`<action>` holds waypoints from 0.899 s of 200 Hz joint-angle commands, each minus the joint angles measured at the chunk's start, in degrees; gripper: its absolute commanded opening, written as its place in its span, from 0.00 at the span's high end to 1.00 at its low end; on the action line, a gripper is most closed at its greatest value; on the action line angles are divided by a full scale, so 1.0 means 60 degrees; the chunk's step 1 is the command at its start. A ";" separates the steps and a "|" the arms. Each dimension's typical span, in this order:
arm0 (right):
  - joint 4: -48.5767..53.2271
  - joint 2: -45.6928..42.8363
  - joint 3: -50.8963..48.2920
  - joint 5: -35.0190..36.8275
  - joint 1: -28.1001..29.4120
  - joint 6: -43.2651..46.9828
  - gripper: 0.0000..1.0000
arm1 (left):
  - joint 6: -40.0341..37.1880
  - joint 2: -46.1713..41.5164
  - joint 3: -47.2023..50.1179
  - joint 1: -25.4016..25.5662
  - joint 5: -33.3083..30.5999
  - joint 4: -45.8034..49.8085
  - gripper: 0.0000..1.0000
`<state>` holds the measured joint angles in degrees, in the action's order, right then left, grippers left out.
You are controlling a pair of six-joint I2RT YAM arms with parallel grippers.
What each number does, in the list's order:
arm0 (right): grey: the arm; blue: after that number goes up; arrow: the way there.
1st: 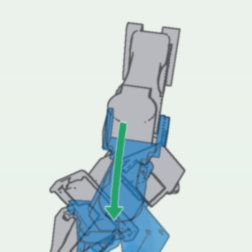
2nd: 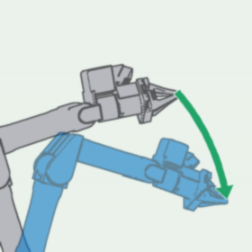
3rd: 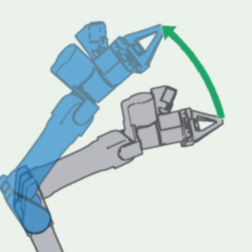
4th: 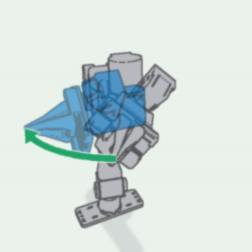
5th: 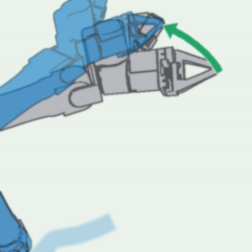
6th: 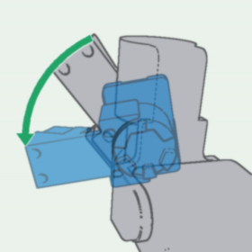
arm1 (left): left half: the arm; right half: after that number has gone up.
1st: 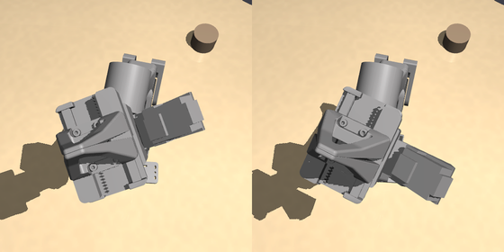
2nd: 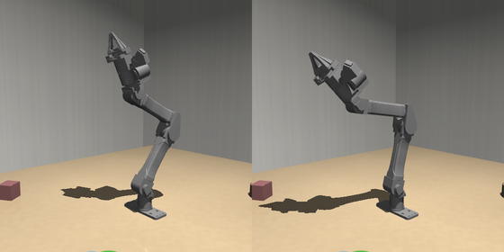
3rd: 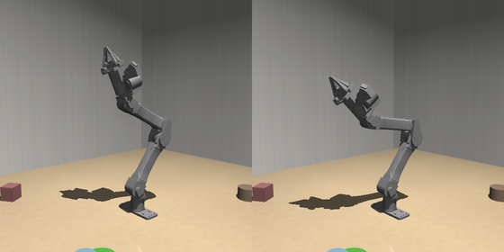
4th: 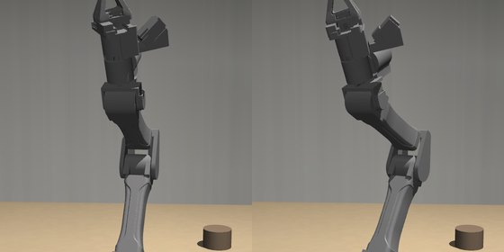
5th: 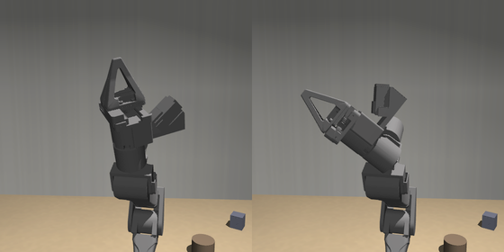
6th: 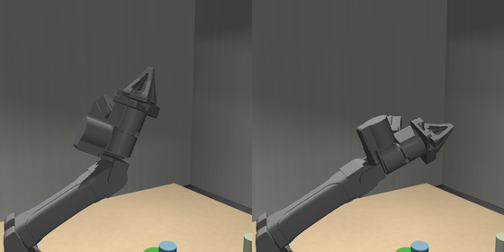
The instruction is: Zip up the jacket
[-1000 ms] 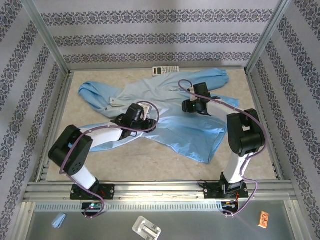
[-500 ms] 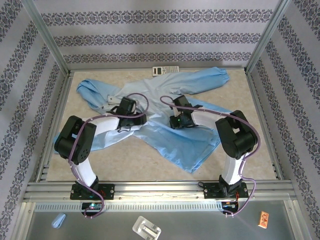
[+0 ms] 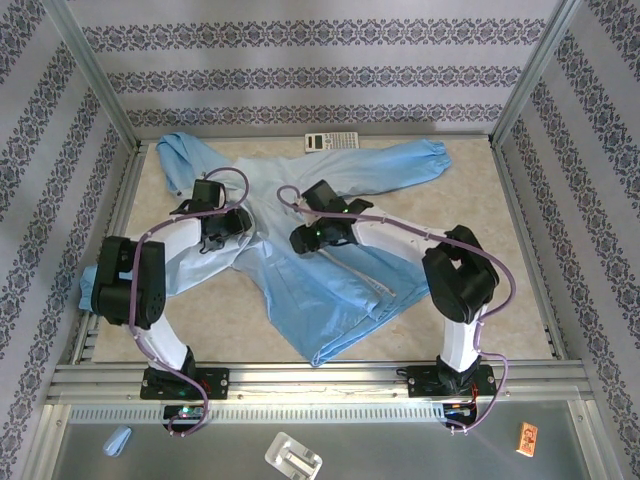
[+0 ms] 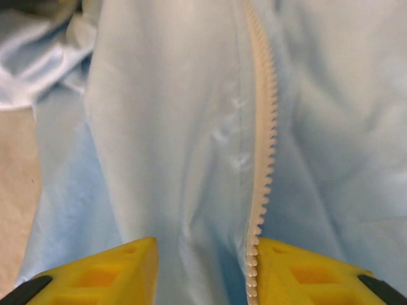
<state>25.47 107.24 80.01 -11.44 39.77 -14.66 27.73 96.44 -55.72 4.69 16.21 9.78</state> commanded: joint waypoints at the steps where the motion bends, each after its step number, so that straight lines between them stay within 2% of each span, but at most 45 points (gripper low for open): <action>1: 0.1025 -0.0342 0.0462 0.0215 -0.0750 0.0606 0.55 | 0.0213 -0.0720 0.0620 -0.0035 0.0191 0.0291 0.51; 19: 0.1138 -0.0048 0.0691 0.0156 -0.1546 0.0726 0.56 | 0.0412 -0.0775 0.1041 -0.0038 0.0207 0.0039 0.51; 35: 0.1342 0.0475 0.0960 0.0090 -0.2110 0.0714 0.61 | 0.0476 -0.0592 0.1023 -0.0034 0.0254 0.0060 0.51; 56: 0.1724 0.1139 0.1021 0.0021 -0.2314 0.0823 0.68 | 0.0495 -0.0313 0.0750 -0.0042 0.0362 0.0133 0.51; 102: 0.0892 0.0767 -0.1235 -0.0180 -0.1867 0.0275 0.82 | 0.0217 0.1319 -0.0995 0.0008 0.0671 0.0587 0.55; 146: 0.0249 0.0282 -0.2775 -0.0119 -0.0849 -0.0390 0.90 | -0.0196 0.3345 -0.3779 0.0581 0.0538 0.1534 0.57; 180: -0.0678 -0.0049 -0.3207 -0.0524 -0.0243 -0.1172 0.91 | -0.0249 0.4947 -0.6255 0.1018 0.0820 0.2357 0.57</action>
<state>22.46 106.78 63.90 -11.86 35.55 -16.97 27.83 120.27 -84.18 8.25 19.33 18.74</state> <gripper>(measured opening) 0.093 0.428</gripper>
